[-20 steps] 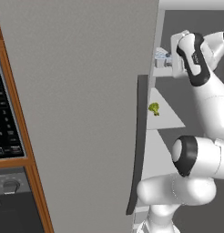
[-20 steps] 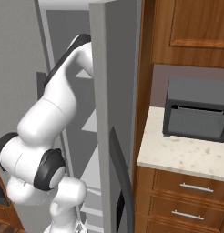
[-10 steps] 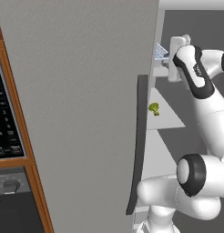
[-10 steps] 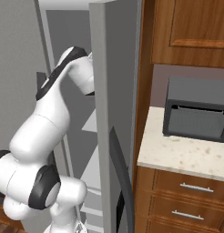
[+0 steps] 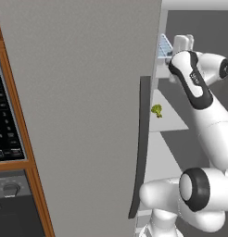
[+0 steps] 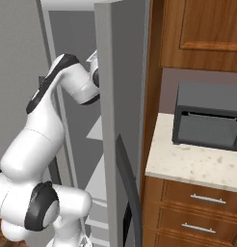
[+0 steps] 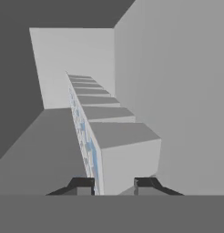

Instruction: Open the freezer door, pick up the ice cube tray from the freezer, and place it on the dining counter.

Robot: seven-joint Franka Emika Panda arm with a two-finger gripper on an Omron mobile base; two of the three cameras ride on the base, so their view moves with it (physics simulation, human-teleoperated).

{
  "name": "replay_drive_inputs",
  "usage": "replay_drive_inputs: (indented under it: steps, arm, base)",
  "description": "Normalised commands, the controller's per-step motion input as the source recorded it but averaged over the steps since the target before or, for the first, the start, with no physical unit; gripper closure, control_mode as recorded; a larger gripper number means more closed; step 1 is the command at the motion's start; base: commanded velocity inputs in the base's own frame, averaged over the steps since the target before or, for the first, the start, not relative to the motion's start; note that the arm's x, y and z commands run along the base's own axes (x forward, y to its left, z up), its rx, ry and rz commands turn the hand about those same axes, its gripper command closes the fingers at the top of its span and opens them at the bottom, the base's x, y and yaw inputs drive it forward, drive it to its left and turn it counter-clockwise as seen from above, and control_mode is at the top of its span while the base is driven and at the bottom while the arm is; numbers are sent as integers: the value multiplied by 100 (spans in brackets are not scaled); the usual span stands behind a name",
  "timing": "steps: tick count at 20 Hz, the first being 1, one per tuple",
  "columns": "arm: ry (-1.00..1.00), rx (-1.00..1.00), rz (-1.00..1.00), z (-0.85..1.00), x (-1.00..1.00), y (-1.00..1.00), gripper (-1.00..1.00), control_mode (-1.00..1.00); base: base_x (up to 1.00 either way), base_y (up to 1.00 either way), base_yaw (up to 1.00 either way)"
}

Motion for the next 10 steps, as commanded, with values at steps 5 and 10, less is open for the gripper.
replay_drive_inputs:
  steps: [5,10]
  arm:
    - [0,0,-2,43,-63,0,100,-100]
    - [0,0,0,18,-76,1,100,-100]
  base:
    - [0,0,0]
    - [0,0,0]
